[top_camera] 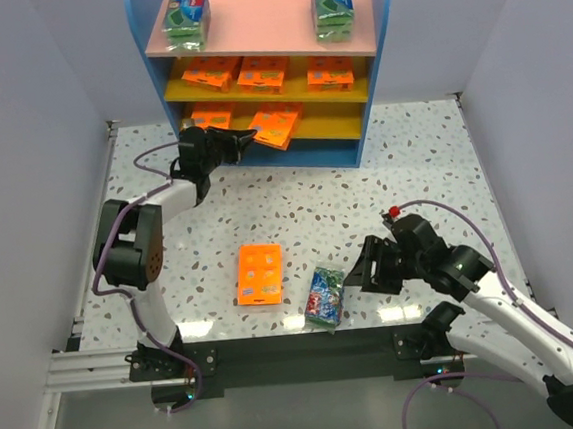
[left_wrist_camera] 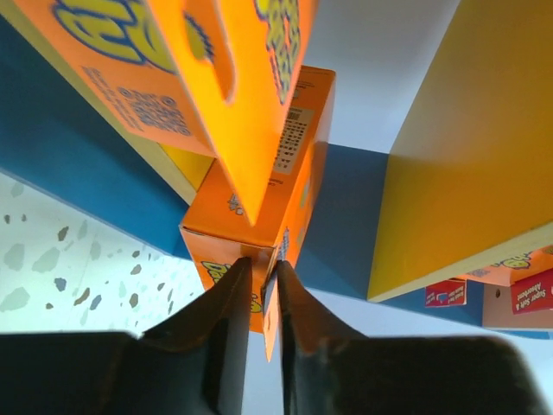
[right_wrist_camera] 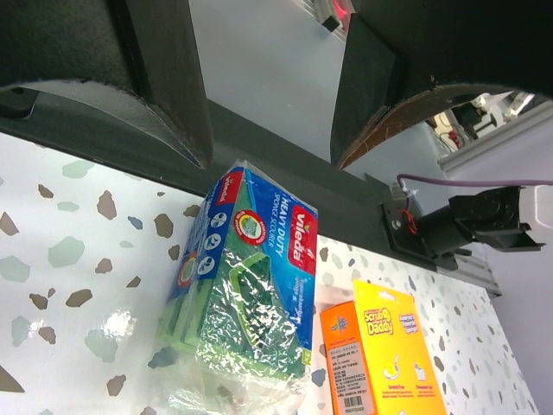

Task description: Place and organize the cleaning sponges onto the shelf

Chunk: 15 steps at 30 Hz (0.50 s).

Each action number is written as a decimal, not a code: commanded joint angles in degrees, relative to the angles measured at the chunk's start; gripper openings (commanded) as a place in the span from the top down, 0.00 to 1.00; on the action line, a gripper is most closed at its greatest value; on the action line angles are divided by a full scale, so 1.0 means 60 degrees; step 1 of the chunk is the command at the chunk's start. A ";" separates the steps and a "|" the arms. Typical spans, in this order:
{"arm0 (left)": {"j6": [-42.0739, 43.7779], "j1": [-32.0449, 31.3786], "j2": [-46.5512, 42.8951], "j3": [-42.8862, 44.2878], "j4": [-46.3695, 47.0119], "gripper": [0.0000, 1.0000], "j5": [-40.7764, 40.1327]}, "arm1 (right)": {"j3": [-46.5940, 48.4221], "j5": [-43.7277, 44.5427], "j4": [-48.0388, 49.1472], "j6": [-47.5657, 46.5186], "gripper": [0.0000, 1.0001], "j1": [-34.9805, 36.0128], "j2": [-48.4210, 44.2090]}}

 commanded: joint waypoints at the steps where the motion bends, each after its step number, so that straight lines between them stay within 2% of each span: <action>1: -0.0296 -0.0185 -0.0195 0.0350 0.0722 0.78 -0.0280 | 0.0140 -0.0169 0.0405 -0.0198 0.40 0.0009 0.0088; 2: -0.0326 -0.0200 -0.0210 0.0380 0.0722 0.85 -0.0295 | 0.0155 -0.0169 0.0405 -0.0212 0.40 0.0009 0.0117; 6: -0.0458 -0.0230 -0.0327 0.0263 0.0824 0.99 -0.0616 | 0.0140 -0.0198 0.0464 -0.0227 0.41 0.0009 0.0176; 15: -0.0678 -0.0230 -0.0254 0.0204 0.1103 1.00 -0.1378 | 0.0316 -0.0300 0.0362 -0.0417 0.41 0.0009 0.0279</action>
